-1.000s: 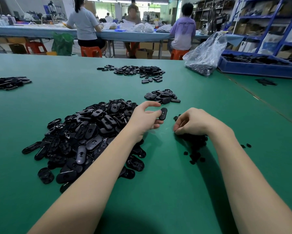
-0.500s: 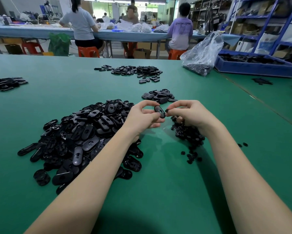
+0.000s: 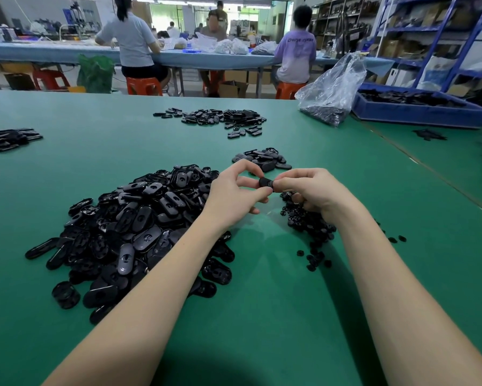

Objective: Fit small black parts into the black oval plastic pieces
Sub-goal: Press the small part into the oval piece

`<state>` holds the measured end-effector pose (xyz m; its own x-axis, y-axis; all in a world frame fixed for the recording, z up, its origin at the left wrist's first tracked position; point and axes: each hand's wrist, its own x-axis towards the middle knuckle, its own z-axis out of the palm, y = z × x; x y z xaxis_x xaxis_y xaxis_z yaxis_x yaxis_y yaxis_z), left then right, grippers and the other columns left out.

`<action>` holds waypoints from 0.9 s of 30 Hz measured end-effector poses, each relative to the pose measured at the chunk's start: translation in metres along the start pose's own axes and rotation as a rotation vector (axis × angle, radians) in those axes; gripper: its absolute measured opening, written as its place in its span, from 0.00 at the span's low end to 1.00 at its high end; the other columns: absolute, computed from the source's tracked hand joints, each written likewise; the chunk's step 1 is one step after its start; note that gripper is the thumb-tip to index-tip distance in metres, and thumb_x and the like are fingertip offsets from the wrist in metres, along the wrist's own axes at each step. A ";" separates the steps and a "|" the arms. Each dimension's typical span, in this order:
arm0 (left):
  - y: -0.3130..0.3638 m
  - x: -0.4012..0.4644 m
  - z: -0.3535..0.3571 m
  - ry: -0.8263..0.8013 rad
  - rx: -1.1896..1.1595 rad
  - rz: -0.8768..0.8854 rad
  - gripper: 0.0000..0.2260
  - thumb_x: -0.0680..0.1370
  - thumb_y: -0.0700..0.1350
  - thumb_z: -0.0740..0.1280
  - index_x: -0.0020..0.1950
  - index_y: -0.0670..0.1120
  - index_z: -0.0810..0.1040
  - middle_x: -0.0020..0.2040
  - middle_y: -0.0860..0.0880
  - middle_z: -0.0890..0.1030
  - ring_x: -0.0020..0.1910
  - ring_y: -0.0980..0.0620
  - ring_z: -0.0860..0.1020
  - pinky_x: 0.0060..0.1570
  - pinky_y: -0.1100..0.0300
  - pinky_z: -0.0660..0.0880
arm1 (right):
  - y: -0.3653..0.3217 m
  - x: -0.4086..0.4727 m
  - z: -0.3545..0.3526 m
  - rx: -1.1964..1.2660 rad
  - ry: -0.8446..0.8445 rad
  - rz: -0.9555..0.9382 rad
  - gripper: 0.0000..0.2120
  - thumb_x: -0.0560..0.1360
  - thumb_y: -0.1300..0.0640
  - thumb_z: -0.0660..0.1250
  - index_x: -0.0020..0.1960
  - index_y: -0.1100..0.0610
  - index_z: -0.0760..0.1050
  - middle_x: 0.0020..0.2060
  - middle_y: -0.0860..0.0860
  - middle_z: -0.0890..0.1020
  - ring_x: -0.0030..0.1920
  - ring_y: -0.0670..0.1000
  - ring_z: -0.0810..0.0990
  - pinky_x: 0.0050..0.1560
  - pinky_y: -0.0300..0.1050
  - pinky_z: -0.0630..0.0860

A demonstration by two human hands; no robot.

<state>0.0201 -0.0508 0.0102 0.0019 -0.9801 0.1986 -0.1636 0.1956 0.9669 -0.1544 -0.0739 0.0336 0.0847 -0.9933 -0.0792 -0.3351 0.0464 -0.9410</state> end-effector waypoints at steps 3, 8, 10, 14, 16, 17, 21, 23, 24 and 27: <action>0.001 -0.001 0.001 0.007 0.050 0.033 0.11 0.73 0.40 0.77 0.49 0.49 0.77 0.42 0.48 0.87 0.39 0.50 0.86 0.32 0.58 0.79 | 0.000 0.001 0.000 0.010 -0.010 -0.007 0.05 0.70 0.54 0.78 0.37 0.46 0.86 0.34 0.44 0.84 0.28 0.44 0.69 0.23 0.33 0.62; 0.003 -0.002 0.000 0.004 0.082 0.065 0.10 0.72 0.39 0.76 0.48 0.49 0.78 0.42 0.47 0.86 0.40 0.47 0.86 0.32 0.60 0.78 | 0.000 0.002 0.000 -0.022 -0.002 -0.009 0.05 0.70 0.54 0.78 0.37 0.48 0.85 0.32 0.43 0.83 0.27 0.43 0.69 0.22 0.33 0.61; 0.003 -0.002 0.000 -0.005 0.080 0.063 0.10 0.73 0.39 0.76 0.49 0.48 0.78 0.42 0.47 0.86 0.40 0.48 0.85 0.32 0.60 0.78 | 0.000 0.003 -0.001 -0.051 0.019 -0.007 0.04 0.69 0.54 0.79 0.39 0.48 0.84 0.30 0.43 0.81 0.26 0.44 0.69 0.22 0.33 0.61; 0.005 -0.002 -0.002 -0.028 0.043 0.039 0.10 0.74 0.39 0.75 0.52 0.47 0.77 0.42 0.47 0.87 0.37 0.53 0.83 0.30 0.61 0.75 | 0.003 0.002 -0.002 -0.024 0.013 0.022 0.09 0.68 0.47 0.80 0.45 0.47 0.85 0.35 0.44 0.82 0.32 0.46 0.72 0.28 0.37 0.63; 0.007 -0.001 -0.004 -0.047 -0.006 0.007 0.09 0.76 0.39 0.73 0.53 0.46 0.76 0.44 0.46 0.87 0.37 0.54 0.82 0.30 0.63 0.75 | 0.004 0.001 -0.003 0.019 -0.025 0.033 0.09 0.67 0.44 0.80 0.45 0.45 0.85 0.41 0.43 0.85 0.36 0.47 0.74 0.32 0.39 0.65; 0.007 0.000 -0.005 -0.055 -0.033 -0.016 0.08 0.77 0.39 0.72 0.53 0.46 0.76 0.44 0.46 0.87 0.37 0.55 0.82 0.30 0.63 0.74 | 0.004 0.001 -0.003 0.042 -0.044 0.034 0.09 0.67 0.44 0.80 0.43 0.45 0.85 0.42 0.43 0.85 0.36 0.47 0.74 0.33 0.39 0.65; 0.008 0.002 -0.004 -0.052 -0.119 -0.099 0.05 0.78 0.40 0.70 0.51 0.46 0.77 0.40 0.49 0.85 0.36 0.55 0.81 0.31 0.63 0.74 | 0.003 0.001 -0.002 0.087 -0.116 0.021 0.11 0.65 0.45 0.82 0.41 0.46 0.82 0.42 0.45 0.86 0.31 0.45 0.72 0.29 0.37 0.63; 0.006 0.002 -0.005 -0.039 -0.137 -0.116 0.05 0.78 0.40 0.71 0.51 0.46 0.77 0.40 0.47 0.84 0.36 0.54 0.80 0.32 0.63 0.75 | 0.003 0.001 -0.002 0.055 -0.112 0.006 0.09 0.66 0.46 0.81 0.40 0.46 0.83 0.42 0.46 0.86 0.31 0.45 0.72 0.29 0.37 0.63; 0.006 0.003 -0.005 -0.034 -0.138 -0.119 0.05 0.78 0.39 0.71 0.50 0.46 0.77 0.41 0.47 0.85 0.36 0.54 0.80 0.32 0.63 0.75 | 0.003 0.001 -0.002 0.043 -0.102 -0.001 0.08 0.66 0.47 0.81 0.40 0.47 0.83 0.42 0.47 0.86 0.31 0.45 0.72 0.30 0.37 0.64; 0.005 0.003 -0.004 -0.033 -0.129 -0.110 0.05 0.78 0.38 0.71 0.51 0.45 0.77 0.42 0.45 0.85 0.36 0.54 0.81 0.34 0.63 0.77 | 0.001 0.001 -0.001 0.000 -0.069 -0.028 0.05 0.68 0.51 0.79 0.40 0.47 0.83 0.39 0.47 0.84 0.31 0.46 0.72 0.29 0.36 0.65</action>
<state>0.0235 -0.0532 0.0164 -0.0197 -0.9960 0.0869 -0.0367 0.0876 0.9955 -0.1558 -0.0754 0.0329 0.1582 -0.9846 -0.0747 -0.3313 0.0183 -0.9433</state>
